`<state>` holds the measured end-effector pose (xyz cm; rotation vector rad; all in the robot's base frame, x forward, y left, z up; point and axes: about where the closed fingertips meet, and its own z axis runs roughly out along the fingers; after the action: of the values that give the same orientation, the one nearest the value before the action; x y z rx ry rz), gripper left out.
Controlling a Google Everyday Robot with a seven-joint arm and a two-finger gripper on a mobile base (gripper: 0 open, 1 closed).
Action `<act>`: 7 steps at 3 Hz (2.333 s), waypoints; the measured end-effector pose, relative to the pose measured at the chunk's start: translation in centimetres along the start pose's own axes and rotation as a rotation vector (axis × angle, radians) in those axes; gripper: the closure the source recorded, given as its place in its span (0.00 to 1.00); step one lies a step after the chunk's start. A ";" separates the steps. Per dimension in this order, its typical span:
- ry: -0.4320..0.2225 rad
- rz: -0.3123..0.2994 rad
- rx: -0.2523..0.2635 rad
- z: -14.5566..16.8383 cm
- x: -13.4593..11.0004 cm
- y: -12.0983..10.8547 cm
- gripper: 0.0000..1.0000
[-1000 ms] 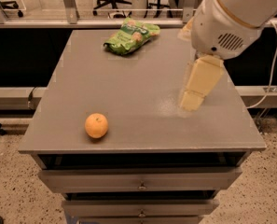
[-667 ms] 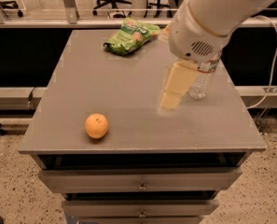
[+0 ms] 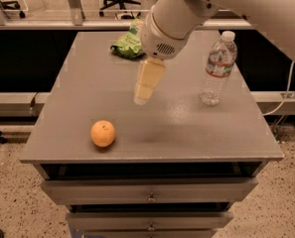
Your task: Move green rice chip bag near water bottle
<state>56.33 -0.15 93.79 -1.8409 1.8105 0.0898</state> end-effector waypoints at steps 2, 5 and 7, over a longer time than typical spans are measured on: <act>0.031 0.001 0.080 5.4 -3.9 -9.0 0.00; 0.001 0.098 0.158 7.0 -0.8 -12.8 0.00; -0.019 0.202 0.236 10.5 1.2 -19.6 0.00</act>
Offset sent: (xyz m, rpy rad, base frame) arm 0.1386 0.0636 0.0020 -0.0391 -0.1057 -0.0810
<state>78.31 2.02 90.90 -1.4882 1.9011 -0.0313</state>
